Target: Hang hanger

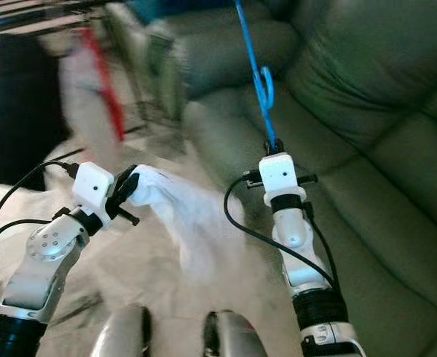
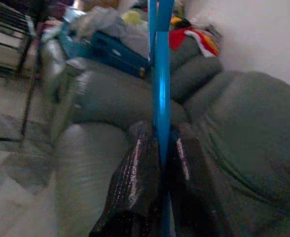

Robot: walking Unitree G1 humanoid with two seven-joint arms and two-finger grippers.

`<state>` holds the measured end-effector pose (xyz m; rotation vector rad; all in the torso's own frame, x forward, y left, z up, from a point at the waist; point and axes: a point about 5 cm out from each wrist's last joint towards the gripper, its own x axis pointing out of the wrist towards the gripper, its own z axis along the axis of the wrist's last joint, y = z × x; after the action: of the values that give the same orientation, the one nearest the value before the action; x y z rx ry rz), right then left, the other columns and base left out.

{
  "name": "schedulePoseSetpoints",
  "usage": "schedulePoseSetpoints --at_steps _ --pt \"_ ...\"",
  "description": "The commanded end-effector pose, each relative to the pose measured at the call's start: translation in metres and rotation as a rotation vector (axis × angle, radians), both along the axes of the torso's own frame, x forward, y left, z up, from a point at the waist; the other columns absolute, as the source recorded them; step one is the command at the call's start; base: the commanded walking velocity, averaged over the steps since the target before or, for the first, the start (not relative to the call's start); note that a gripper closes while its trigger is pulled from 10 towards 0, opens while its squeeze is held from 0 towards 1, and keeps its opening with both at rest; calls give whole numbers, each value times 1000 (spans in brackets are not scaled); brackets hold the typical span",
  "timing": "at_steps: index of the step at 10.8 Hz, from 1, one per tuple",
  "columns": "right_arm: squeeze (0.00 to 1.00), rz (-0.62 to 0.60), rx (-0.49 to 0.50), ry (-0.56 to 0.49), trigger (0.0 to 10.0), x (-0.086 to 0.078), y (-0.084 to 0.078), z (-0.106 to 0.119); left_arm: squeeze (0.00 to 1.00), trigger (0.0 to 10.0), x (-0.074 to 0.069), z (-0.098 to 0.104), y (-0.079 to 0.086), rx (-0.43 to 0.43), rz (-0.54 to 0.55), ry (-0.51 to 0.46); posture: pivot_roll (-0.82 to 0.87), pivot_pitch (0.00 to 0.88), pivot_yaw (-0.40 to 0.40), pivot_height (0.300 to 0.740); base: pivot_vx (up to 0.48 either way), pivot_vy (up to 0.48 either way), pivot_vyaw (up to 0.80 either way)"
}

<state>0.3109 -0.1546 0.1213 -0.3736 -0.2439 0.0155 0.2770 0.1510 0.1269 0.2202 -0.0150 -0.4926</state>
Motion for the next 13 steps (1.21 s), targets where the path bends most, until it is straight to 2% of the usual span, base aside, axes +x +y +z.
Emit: schedulePoseSetpoints --at_steps 1,3,4,5,7,8,9,10,12,13 --pt "0 6 -3 -3 10000 1 0 2 0 10000 2 8 3 -3 2 -40 100 178 -86 740 0 480 0" --pt "0 7 -2 -1 10000 1 1 1 0 10000 1 8 1 8 -8 -51 101 179 -85 740 0 480 0" --pt "0 6 -3 5 10000 1 1 0 0 10000 0 8 -1 23 -15 -58 103 182 -86 740 0 0 0" --pt "0 4 -5 7 10000 1 1 0 0 10000 0 7 -1 21 -13 -54 104 184 -86 740 0 0 -800" --pt "0 8 -7 15 10000 0 3 -2 0 10000 -3 -1 -3 86 -20 -36 102 191 -86 740 0 0 -800" --pt "0 38 -36 101 10000 -2 6 -16 0 10000 11 -12 13 151 147 -36 96 197 -84 740 0 0 0" --pt "0 59 -54 159 10000 -6 7 -27 0 10000 21 -11 20 143 224 -42 99 204 -85 740 0 0 0" --pt "0 87 -69 243 10000 -12 10 -41 0 10000 42 -8 30 122 374 -48 96 208 -87 740 0 0 0" --pt "0 130 -87 348 10000 -23 11 -58 0 10000 71 0 44 105 594 -35 78 203 -84 740 0 0 0" --pt "0 156 -81 368 10000 -27 8 -60 0 10000 80 8 49 82 649 -46 64 202 -80 740 0 0 0"
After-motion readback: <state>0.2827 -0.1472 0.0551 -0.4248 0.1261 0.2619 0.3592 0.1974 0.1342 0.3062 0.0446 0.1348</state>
